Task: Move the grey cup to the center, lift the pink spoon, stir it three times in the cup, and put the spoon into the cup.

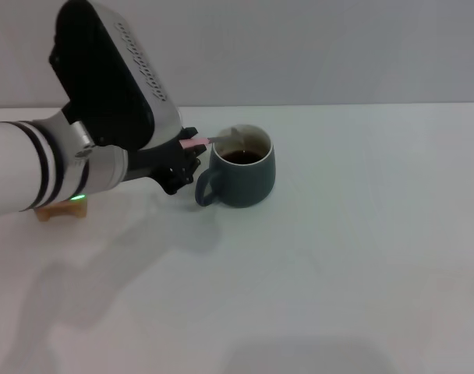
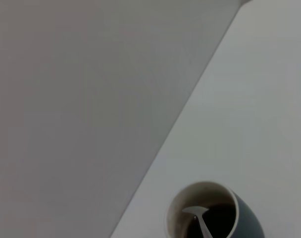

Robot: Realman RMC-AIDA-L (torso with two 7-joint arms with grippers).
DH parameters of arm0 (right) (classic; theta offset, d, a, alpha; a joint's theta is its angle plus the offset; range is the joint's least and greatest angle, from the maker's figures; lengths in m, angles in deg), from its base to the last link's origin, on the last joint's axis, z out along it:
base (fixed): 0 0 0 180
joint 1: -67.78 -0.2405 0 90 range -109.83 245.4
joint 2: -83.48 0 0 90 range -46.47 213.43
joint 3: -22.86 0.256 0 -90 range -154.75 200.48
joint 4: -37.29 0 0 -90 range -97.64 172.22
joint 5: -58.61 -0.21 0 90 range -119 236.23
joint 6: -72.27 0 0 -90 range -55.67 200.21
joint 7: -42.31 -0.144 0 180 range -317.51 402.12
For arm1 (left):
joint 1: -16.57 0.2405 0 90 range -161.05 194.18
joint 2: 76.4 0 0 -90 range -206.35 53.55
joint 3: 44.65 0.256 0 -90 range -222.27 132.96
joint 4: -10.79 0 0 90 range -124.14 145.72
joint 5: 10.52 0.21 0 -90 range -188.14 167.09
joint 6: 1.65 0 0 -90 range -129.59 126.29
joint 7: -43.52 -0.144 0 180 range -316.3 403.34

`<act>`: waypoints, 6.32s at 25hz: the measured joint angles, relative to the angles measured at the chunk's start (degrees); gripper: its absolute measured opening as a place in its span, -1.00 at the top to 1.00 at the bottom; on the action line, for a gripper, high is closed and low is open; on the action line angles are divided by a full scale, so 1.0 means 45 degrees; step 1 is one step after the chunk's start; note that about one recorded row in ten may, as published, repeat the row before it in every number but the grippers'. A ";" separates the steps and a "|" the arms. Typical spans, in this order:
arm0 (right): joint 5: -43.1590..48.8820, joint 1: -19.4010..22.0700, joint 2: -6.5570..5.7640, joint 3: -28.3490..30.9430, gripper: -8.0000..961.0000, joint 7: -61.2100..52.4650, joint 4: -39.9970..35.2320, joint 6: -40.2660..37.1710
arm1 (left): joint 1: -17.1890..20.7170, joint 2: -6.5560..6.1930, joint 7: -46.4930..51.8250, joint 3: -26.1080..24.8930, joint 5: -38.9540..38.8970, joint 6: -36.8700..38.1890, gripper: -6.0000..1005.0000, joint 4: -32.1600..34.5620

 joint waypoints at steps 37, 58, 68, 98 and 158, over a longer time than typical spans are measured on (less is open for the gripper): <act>0.0000 0.0370 0.0007 -0.0074 -0.71 -0.0019 0.0024 -0.0155 | -0.2984 0.0090 0.0081 -0.0222 0.0328 0.0915 0.59 0.4239; 0.0079 0.0299 0.0020 -0.0073 -0.71 -0.0020 0.0024 -0.0109 | -0.2371 0.0040 0.0102 -0.0124 0.0434 0.0565 0.58 0.3605; 0.0079 0.0297 0.0020 -0.0073 -0.71 -0.0019 0.0024 -0.0107 | -0.3163 0.0064 0.0058 -0.0339 0.0445 0.0801 0.58 0.4164; 0.0083 0.0258 0.0020 -0.0093 -0.70 -0.0018 0.0024 -0.0046 | -0.3056 0.0094 0.0138 -0.0071 0.1114 0.0380 0.57 0.3762; -0.0030 0.0400 -0.0008 0.0053 -0.70 0.0043 -0.0110 -0.2213 | 0.1807 0.0031 0.9204 0.0309 0.0551 2.4509 -0.58 1.0944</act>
